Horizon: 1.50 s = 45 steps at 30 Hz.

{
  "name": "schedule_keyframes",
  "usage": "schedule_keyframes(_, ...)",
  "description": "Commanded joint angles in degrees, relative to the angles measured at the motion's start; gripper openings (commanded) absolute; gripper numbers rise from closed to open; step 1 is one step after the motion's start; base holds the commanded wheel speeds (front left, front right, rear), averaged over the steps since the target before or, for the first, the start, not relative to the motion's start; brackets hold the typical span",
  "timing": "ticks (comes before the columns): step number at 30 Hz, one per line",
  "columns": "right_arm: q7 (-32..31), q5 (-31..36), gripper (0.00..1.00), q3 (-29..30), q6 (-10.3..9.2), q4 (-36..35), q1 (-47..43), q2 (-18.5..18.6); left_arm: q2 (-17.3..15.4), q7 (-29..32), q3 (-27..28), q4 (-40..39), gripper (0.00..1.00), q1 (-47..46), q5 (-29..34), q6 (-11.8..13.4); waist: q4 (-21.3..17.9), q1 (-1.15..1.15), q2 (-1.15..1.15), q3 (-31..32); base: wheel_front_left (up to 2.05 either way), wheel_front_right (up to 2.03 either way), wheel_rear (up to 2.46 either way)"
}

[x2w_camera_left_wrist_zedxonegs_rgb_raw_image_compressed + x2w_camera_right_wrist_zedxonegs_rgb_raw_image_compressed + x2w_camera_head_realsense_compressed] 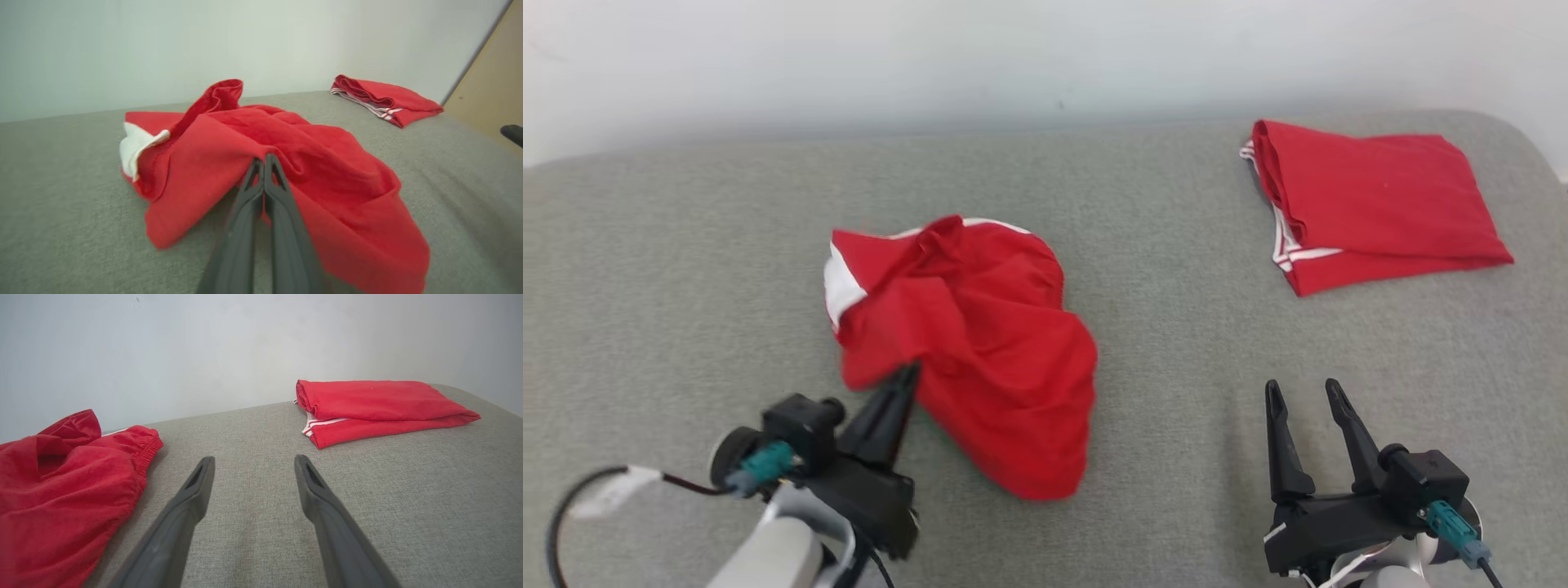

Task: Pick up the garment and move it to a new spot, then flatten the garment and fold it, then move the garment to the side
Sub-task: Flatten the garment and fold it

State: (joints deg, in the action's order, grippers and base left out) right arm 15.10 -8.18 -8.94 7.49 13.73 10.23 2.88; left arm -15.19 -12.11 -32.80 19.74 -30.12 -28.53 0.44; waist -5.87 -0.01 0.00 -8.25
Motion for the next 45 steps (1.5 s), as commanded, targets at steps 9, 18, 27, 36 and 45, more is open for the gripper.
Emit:
schedule_keyframes(9, 0.1, 0.8, 1.00, 0.0, 0.01, 0.1, -0.6, 0.0, -2.5, 9.1, -3.7, -19.6, 0.00, 7.3, 1.9, 5.1, 1.8, 0.01, 0.00, 1.4, 0.00, 0.00, 0.00)
schedule_keyframes(18, 0.1, 0.8, 1.00, -0.7, 0.01, 0.5, 0.8, 0.0, -4.1, 9.9, -2.6, -18.5, 0.00, 6.4, 0.9, 4.8, -0.7, 0.01, 0.00, 0.8, 0.00, 0.00, 0.00)
schedule_keyframes(27, 0.1, 0.7, 1.00, -1.1, 0.01, 0.9, 2.2, 0.0, -4.7, 7.0, -0.6, -5.6, 0.00, -1.6, -0.2, 0.3, -3.6, 0.01, 0.00, -1.1, 0.00, 0.00, 0.00)
schedule_keyframes(36, 0.1, 1.1, 1.00, -1.1, 0.01, 1.2, 3.2, 0.0, -1.8, 1.5, 0.4, 15.0, 0.00, -12.5, -1.6, -4.9, -5.8, 0.01, 0.00, -2.8, 0.00, 0.00, 0.00)
schedule_keyframes(45, 0.1, 1.1, 1.00, -0.3, 0.01, 1.4, 2.6, 0.0, 1.6, -2.7, -1.0, 29.0, 1.00, -18.2, -0.3, -6.8, -5.4, 0.01, 0.00, -2.7, 0.00, 0.00, 0.00)
